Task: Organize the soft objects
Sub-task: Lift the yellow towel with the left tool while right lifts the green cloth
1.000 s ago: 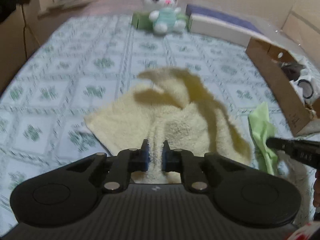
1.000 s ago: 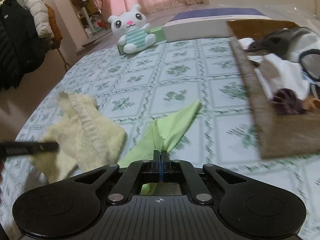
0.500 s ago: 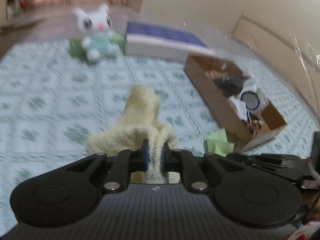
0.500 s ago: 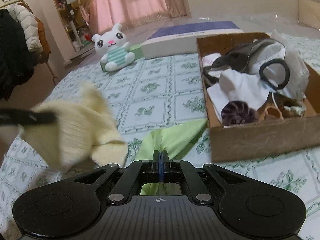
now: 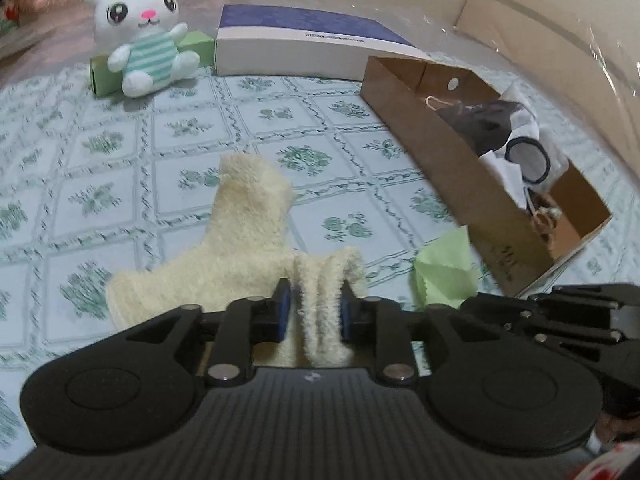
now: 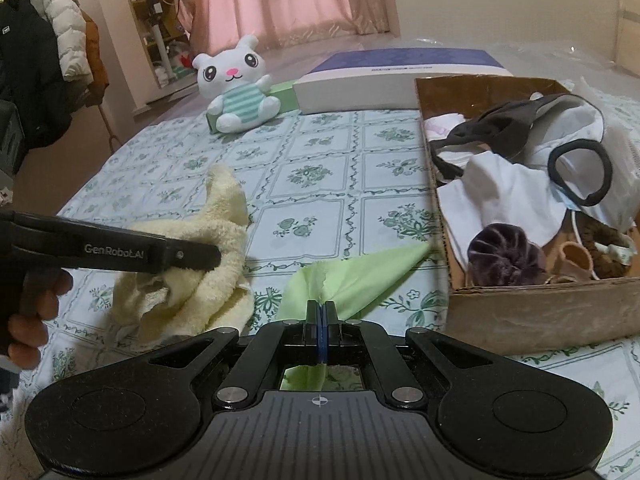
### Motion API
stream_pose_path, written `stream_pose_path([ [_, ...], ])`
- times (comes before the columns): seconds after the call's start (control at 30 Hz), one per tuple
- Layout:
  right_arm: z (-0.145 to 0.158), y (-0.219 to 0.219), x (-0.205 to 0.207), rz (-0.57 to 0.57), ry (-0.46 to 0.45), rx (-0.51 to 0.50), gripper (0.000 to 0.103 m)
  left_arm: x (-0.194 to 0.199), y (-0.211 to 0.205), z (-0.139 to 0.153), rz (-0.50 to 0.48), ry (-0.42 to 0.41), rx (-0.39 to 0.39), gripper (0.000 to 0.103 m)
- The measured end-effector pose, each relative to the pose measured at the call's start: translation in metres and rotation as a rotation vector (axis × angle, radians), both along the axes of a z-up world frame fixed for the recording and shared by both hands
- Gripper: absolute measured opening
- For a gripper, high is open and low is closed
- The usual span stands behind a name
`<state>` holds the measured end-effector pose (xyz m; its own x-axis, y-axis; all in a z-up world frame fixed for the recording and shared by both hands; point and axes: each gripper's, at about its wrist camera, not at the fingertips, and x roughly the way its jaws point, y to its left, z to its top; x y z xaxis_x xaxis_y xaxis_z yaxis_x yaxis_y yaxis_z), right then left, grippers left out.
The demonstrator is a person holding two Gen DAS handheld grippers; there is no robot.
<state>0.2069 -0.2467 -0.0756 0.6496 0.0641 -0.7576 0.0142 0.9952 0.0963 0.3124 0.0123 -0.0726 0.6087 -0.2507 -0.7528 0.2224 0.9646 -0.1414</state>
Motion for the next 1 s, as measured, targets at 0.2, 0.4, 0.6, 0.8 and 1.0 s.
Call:
stream_pose_path([
  [0.2, -0.006, -0.002, 0.002, -0.006, 0.018, 0.005, 0.000, -0.005, 0.005, 0.002, 0.034, -0.053, 0.183, 0.083],
  [0.4, -0.010, -0.004, 0.005, -0.011, 0.030, 0.011, 0.002, 0.010, 0.022, -0.012, 0.046, 0.009, 0.087, 0.092],
  [0.6, -0.007, -0.004, 0.002, -0.022, 0.008, -0.016, 0.061, 0.014, 0.019, -0.024, 0.078, 0.017, 0.013, 0.092],
  [0.8, -0.001, -0.010, -0.001, -0.050, -0.017, 0.011, 0.062, 0.002, 0.006, -0.018, 0.023, -0.009, -0.025, 0.041],
  [1.0, -0.007, -0.009, 0.001, -0.063, 0.000, 0.017, 0.061, -0.017, 0.005, -0.013, 0.061, -0.005, -0.008, 0.034],
])
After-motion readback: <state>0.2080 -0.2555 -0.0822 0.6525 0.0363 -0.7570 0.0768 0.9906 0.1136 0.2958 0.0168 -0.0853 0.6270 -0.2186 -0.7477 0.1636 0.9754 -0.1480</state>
